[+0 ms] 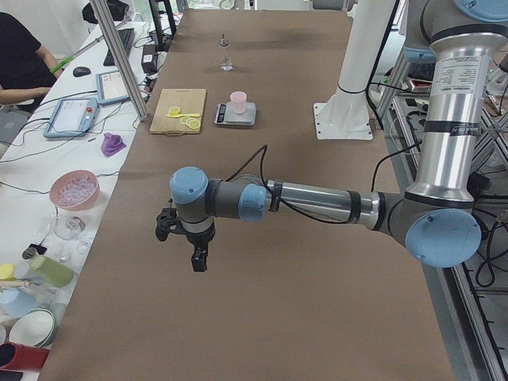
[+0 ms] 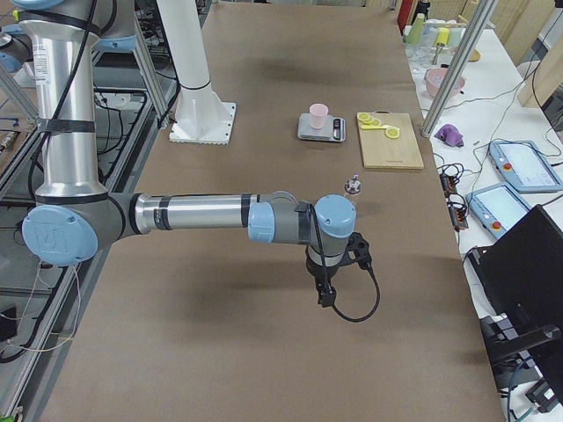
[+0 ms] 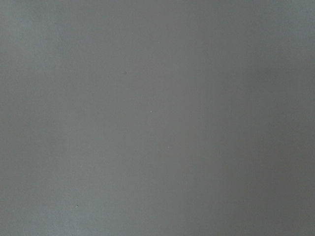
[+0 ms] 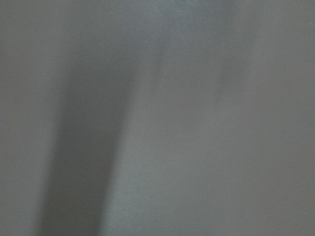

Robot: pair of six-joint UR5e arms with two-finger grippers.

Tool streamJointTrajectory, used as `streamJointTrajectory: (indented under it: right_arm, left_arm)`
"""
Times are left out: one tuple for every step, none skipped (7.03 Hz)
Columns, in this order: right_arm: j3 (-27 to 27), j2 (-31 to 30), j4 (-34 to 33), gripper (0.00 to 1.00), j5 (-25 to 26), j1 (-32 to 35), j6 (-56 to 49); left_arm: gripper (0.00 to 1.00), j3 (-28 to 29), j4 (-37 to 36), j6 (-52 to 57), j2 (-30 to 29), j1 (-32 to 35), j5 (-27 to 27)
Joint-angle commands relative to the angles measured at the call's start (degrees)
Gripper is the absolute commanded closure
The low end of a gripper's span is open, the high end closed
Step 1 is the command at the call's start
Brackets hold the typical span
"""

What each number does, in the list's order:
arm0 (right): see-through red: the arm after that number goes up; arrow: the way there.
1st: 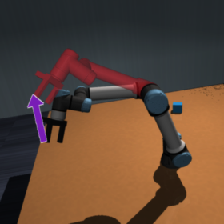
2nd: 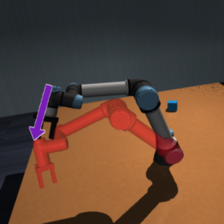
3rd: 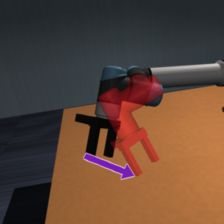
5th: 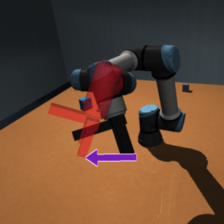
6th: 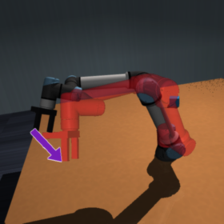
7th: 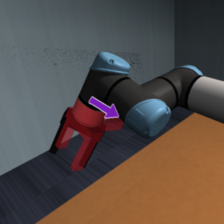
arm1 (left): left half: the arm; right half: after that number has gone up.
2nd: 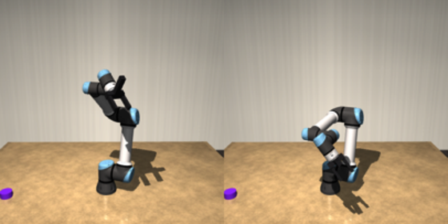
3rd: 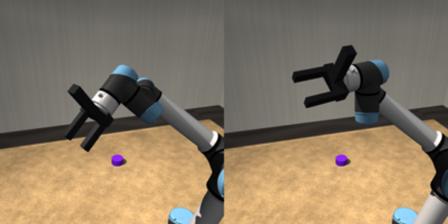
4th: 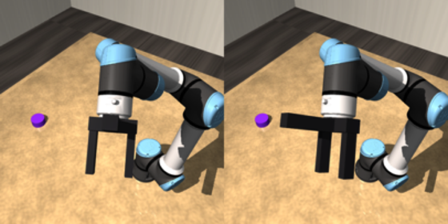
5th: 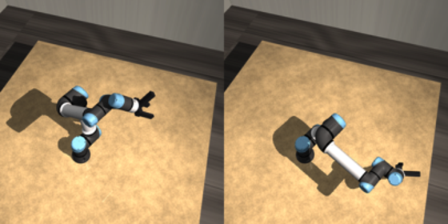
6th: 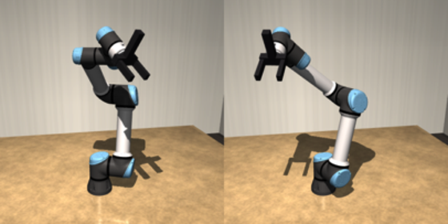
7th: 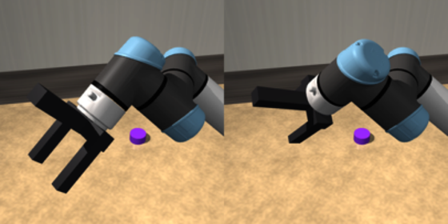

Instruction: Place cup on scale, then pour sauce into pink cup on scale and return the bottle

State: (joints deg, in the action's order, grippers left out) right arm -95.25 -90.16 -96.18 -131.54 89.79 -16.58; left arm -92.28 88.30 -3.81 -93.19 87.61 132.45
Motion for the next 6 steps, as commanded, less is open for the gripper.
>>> streamJointTrajectory:
  right_arm:
    - [-2.40, 0.24, -4.61, 0.00, -0.56, 0.13, 0.93]
    - [-2.75, 0.25, -4.81, 0.00, -1.61, 0.04, 4.07]
    - [-2.92, 0.07, -4.55, 0.00, -1.71, 0.04, 6.80]
    - [-2.84, -0.10, -4.37, 0.00, -1.88, 0.04, 7.26]
    - [-2.58, -0.02, -4.37, 0.00, -1.88, 0.04, 7.35]
    - [-2.40, 0.07, -4.46, 0.00, -1.88, -0.05, 7.35]
  left_arm:
    - [0.01, 0.43, 0.03, -0.06, 0.29, -0.07, 0.00]
    - [0.01, 1.83, 0.21, 0.03, 0.21, -0.07, 0.09]
    - [0.01, 1.84, 0.21, -0.49, 0.12, -0.07, 0.18]
    - [0.01, 2.10, 0.03, -0.67, 0.12, -0.16, 0.18]
    - [0.01, 2.02, -0.05, -0.15, 0.38, 0.10, 0.35]
    - [0.01, 1.15, -0.06, -0.15, 1.95, 0.11, 0.35]
